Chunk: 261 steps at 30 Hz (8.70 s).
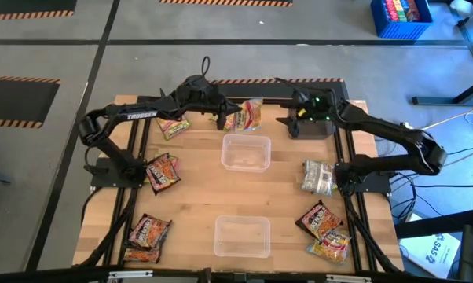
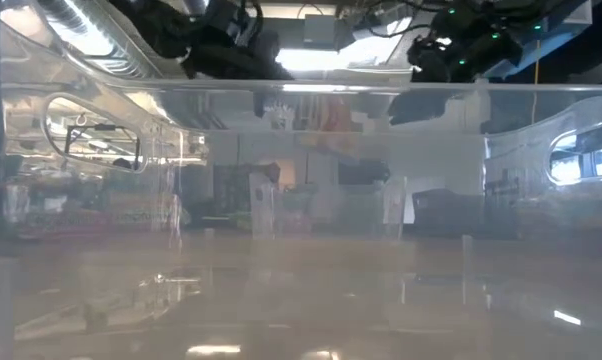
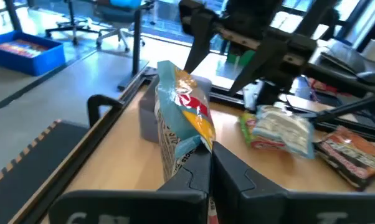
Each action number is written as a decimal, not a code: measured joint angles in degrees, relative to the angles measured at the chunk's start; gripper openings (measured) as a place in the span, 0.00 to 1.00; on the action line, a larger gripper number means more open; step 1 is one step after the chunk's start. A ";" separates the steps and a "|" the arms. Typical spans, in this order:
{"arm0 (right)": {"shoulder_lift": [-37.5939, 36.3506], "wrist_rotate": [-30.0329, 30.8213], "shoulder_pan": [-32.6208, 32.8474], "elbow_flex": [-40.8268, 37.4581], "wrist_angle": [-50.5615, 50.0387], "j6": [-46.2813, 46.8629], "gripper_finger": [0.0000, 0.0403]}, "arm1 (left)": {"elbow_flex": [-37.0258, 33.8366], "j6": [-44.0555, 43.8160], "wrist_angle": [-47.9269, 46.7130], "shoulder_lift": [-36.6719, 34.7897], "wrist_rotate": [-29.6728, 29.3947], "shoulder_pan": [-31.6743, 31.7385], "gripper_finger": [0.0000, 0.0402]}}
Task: Sort Maruchan noodles
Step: Put the blue noodle pack into the top transparent bin
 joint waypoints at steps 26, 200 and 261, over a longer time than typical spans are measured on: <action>-2.79 2.17 18.53 -8.74 14.05 4.03 0.67 | -0.07 5.67 -16.19 -9.94 -8.33 -16.62 0.00; 4.40 -4.04 16.11 -7.99 36.52 4.72 0.24 | -4.66 7.19 -3.32 -12.76 -17.37 -17.23 0.66; -13.14 3.26 17.97 -7.97 -0.46 4.54 0.62 | 16.05 20.80 -41.69 -2.64 -19.22 -12.84 0.29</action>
